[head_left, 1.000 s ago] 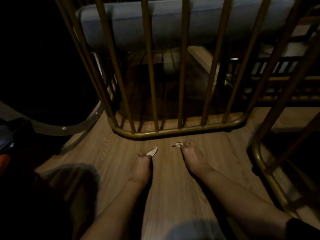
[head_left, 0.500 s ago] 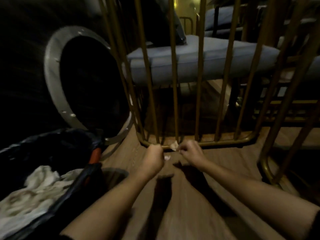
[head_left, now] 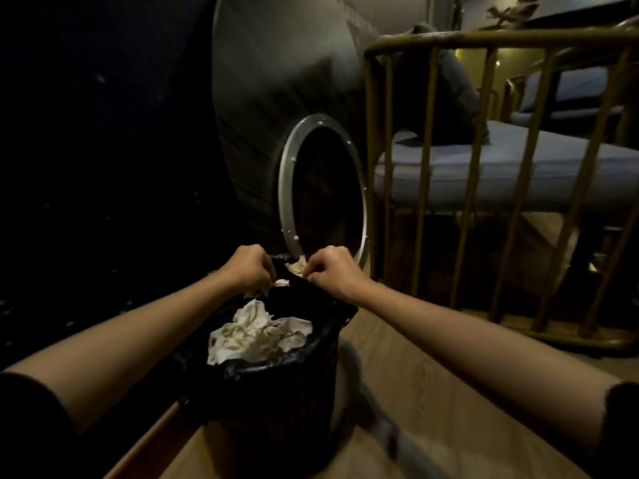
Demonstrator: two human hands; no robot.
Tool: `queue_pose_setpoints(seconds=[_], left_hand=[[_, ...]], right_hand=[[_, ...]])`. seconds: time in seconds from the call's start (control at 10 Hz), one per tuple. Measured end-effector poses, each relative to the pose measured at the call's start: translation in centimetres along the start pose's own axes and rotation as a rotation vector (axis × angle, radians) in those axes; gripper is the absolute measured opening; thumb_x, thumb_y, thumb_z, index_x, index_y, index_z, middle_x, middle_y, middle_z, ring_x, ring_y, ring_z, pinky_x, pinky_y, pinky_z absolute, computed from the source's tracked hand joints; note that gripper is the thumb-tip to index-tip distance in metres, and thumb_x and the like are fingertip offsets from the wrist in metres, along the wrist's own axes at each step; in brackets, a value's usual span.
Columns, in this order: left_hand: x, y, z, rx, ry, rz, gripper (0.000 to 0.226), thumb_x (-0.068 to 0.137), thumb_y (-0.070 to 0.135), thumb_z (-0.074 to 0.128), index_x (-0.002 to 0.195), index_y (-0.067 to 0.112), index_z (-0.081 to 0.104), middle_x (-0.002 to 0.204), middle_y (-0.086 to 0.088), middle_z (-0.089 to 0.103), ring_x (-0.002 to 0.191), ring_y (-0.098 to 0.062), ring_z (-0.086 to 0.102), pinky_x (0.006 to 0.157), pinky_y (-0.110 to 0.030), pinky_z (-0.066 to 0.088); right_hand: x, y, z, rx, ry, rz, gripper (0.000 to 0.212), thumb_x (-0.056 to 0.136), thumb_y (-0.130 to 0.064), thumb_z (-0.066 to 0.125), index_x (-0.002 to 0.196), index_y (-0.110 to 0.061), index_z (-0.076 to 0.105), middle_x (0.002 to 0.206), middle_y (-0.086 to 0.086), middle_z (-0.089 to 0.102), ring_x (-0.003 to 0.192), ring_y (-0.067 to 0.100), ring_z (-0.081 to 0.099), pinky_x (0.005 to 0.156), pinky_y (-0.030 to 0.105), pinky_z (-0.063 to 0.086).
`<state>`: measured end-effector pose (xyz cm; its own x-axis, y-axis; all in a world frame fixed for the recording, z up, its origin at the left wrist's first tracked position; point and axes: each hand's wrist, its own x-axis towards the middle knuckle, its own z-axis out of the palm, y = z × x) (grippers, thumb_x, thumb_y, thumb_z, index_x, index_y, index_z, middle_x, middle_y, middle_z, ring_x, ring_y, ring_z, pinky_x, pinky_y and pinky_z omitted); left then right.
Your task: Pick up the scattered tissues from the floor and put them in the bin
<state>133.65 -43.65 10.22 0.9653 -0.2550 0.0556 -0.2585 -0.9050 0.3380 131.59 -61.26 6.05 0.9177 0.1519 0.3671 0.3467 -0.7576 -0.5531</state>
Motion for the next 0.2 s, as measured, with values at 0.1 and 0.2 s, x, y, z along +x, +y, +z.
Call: queue_pose_setpoints(seconds=[0.1,0.2], left_hand=[[-0.4,-3.3,0.3,-0.002,-0.241,-0.117,0.034,0.079,0.005,0.067,0.113,0.012,0.068,0.087,-0.010,0.069,0.067,-0.017,0.062,0.057,-0.023,0.053],[-0.3,-5.3,-0.2,-0.053,-0.588,-0.282,0.052,0.087,0.009,0.062,0.136,0.019,0.046,0.109,-0.014,0.063,0.079,-0.022,0.061,0.071,-0.034,0.055]], right_hand=[[0.1,-1.7,2.8,-0.138,-0.232,-0.031,0.015,0.079,-0.010,0.067,0.093,-0.009,0.073,0.095,0.012,0.072,0.089,0.022,0.066,0.079,0.035,0.055],[0.3,-2.1,4.0,-0.287,-0.550,0.061,0.036,0.079,-0.021,0.072,0.112,-0.009,0.064,0.113,0.012,0.065,0.102,0.026,0.060,0.084,0.035,0.050]])
